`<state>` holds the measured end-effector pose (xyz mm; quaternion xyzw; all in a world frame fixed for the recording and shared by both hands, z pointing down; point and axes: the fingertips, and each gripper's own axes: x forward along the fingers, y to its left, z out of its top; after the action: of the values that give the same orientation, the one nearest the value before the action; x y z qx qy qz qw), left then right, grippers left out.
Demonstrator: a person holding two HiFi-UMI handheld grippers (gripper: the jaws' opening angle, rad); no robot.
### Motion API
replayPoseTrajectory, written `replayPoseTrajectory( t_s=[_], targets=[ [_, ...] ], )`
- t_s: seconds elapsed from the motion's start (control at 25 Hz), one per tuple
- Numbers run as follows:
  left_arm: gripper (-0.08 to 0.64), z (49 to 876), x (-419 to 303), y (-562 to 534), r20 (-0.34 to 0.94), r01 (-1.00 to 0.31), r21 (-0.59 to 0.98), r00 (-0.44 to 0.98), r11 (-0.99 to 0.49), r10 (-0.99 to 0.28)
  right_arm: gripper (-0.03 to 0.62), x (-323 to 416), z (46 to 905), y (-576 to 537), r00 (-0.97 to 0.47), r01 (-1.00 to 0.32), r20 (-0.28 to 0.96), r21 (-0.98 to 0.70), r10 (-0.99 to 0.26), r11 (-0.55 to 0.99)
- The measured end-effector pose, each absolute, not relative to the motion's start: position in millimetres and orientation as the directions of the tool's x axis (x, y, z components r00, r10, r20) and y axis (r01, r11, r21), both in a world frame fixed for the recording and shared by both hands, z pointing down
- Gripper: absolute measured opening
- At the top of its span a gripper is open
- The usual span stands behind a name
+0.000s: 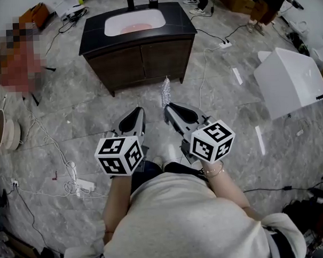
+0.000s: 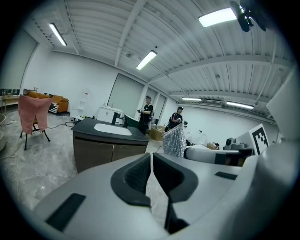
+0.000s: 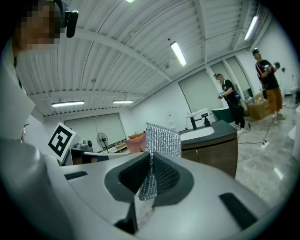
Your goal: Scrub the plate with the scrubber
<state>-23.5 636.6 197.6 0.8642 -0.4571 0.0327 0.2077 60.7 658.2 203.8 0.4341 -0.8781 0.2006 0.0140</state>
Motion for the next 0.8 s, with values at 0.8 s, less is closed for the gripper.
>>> replayPoseTrajectory(
  t_s=[0.8],
  targets=[
    [0.034,228,-13,627,0.32,-0.844,0.289,0.53,-0.452,-0.785,0.034,81,232,652,-0.633,-0.755,0.218,-0.385,-0.743,0.531]
  ],
)
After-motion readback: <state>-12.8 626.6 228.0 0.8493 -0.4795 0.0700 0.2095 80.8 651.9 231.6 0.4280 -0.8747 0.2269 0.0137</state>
